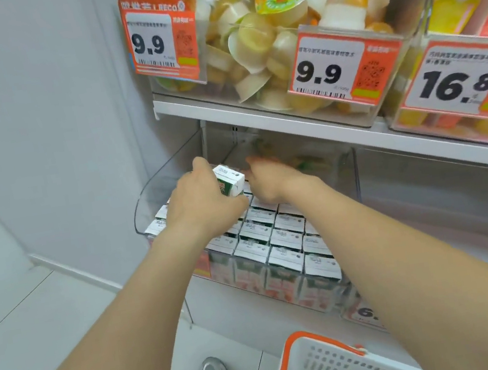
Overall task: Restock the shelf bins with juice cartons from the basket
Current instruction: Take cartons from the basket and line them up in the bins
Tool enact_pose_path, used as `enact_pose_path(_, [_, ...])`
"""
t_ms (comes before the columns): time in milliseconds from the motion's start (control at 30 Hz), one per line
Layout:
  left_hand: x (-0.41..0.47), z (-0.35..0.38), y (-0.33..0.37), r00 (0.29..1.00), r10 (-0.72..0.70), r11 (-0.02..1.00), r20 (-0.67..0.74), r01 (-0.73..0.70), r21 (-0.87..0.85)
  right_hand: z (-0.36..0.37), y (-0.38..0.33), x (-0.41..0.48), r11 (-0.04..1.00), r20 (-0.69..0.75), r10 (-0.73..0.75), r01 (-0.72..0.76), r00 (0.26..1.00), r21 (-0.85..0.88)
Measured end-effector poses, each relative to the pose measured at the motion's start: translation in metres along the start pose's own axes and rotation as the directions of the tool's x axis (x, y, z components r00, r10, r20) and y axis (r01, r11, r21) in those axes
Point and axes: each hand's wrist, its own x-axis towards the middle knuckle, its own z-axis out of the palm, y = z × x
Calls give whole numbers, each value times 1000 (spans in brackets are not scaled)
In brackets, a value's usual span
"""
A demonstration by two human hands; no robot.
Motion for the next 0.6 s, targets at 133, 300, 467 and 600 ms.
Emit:
enact_pose_path(133, [-16,-8,25,999,17,996,-29,-19,-90,-15,-7,-60,916,-206,-6,88,978,392])
enact_pose_path(300, [-60,-12,70,986,153,979,-61,-160,-128,-19,6,-166,538,-245,162,122,956,834])
enact_pose_path(467, [-106,8,111,966,255,946,54,-238,-219,-29,51,-235,514,-316,248,152,916,844])
enact_pose_path(600, [-123,25,140,941,281,906,188,-195,-377,-40,82,-269,473,-314,378,110,871,874])
